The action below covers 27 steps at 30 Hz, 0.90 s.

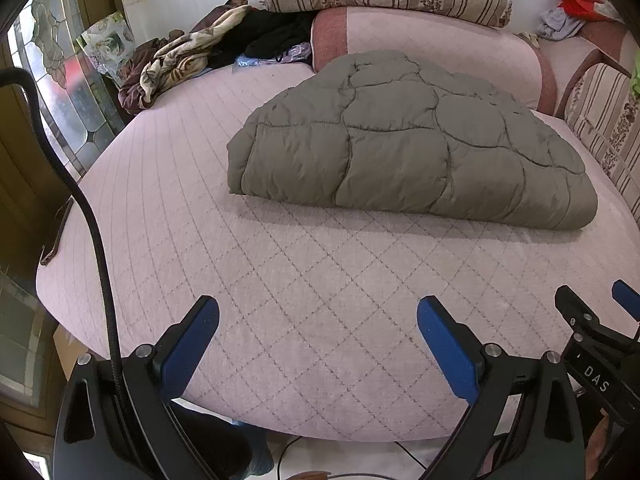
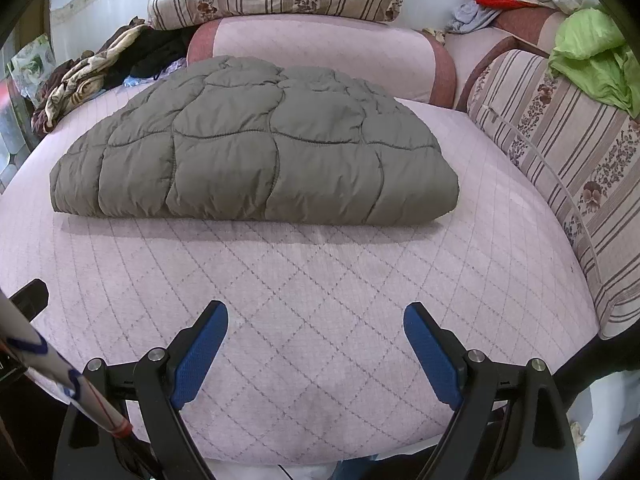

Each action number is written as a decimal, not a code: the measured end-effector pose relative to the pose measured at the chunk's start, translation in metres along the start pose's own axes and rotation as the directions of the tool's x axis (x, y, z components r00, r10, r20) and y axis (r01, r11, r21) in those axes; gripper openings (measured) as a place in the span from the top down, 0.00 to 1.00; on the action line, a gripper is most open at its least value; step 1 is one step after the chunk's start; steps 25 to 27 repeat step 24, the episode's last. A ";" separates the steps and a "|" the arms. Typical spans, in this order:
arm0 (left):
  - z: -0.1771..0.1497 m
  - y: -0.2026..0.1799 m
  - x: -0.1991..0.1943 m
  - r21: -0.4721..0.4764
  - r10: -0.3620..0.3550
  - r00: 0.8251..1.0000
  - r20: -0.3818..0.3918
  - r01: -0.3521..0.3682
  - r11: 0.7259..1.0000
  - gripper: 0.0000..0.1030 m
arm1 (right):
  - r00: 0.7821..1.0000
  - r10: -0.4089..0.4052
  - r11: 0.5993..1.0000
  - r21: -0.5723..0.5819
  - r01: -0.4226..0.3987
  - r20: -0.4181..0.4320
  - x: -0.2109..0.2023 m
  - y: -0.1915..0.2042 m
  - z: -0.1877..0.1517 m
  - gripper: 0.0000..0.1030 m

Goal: Fold large clothes

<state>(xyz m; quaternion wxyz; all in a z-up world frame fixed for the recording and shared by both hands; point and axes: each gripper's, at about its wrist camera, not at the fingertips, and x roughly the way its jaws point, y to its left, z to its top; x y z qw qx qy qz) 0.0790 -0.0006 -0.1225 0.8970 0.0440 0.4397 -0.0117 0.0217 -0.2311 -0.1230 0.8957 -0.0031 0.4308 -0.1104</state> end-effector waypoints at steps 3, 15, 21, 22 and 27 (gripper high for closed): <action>-0.001 -0.001 0.000 0.005 0.002 1.000 0.000 -0.002 1.000 0.04 | 1.000 -0.006 1.000 -0.005 0.006 -0.008 0.001 0.000 -0.001 0.10; -0.002 0.003 0.008 -0.002 0.007 1.000 -0.017 -0.007 1.000 0.04 | 1.000 -0.012 1.000 0.003 0.012 -0.009 -0.002 -0.003 -0.001 0.10; -0.002 0.004 0.013 -0.006 -0.006 0.999 -0.032 0.006 1.000 0.04 | 1.000 -0.011 1.000 -0.006 0.011 -0.012 -0.002 0.000 0.000 0.10; -0.002 0.004 0.013 -0.005 -0.006 0.999 -0.032 0.006 1.000 0.04 | 1.000 -0.010 1.000 -0.007 0.010 -0.013 -0.001 0.000 0.000 0.10; -0.002 0.003 0.014 -0.005 -0.009 0.999 -0.034 0.009 1.000 0.04 | 1.000 -0.010 1.000 -0.009 0.010 -0.015 -0.001 0.000 0.001 0.10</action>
